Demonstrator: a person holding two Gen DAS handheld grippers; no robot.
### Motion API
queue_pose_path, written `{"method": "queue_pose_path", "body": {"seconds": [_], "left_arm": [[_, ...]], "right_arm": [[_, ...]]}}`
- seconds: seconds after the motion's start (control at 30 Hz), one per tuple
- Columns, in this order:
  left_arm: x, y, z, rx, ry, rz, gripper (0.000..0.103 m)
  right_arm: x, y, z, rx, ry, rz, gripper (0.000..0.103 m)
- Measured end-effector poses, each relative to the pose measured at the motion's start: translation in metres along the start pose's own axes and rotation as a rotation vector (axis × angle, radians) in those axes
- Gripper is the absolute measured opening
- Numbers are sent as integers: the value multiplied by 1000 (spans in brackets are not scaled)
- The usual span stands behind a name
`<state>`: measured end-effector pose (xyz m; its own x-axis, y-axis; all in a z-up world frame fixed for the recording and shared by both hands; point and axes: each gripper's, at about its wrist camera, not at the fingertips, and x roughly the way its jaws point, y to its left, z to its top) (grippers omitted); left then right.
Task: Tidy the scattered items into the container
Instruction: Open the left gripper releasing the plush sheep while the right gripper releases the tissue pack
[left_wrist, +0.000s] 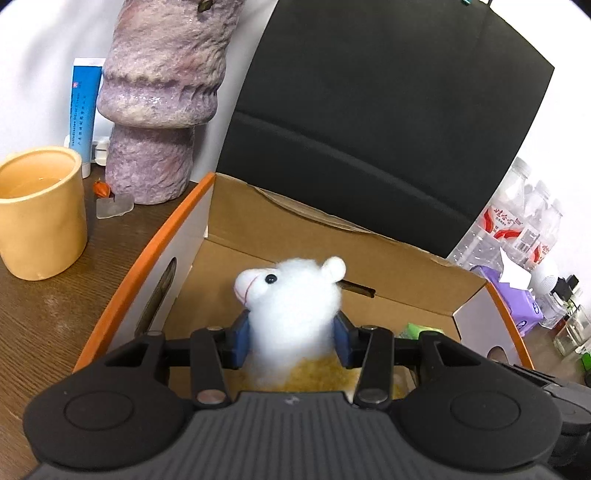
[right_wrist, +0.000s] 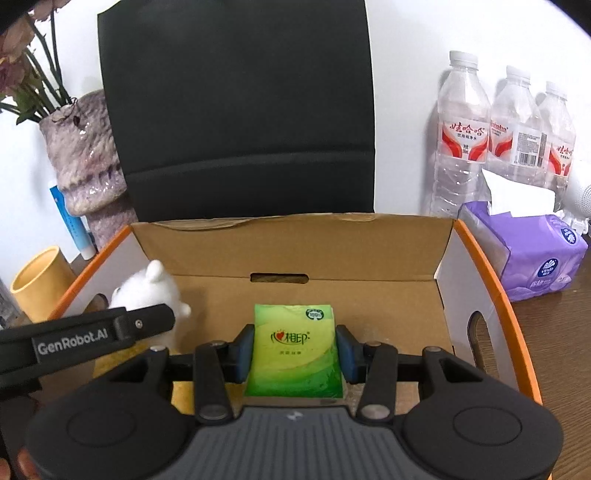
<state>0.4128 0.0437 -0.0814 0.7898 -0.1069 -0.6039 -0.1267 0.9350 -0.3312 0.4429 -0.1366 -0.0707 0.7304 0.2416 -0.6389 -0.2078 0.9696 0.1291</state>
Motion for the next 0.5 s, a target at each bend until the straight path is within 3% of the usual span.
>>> {"method": "queue_pose_path", "body": {"seconds": [0.2,0.3,0.37,0.5], "left_arm": [[1,1,1,-15,11,-1,50],[-1,0,1,-14,5,9,58],[-2,-1,1,-13,1,16,72],[-3,-3,1,-2,-6,14,76]], "right_arm": [[-1,-1,0,19,4,-13,48],[-2,1,0,9,-7,-20,56],[-2,1,0,4,-9,-24,58],[-2,0,1,12,-8,-13,65]]}}
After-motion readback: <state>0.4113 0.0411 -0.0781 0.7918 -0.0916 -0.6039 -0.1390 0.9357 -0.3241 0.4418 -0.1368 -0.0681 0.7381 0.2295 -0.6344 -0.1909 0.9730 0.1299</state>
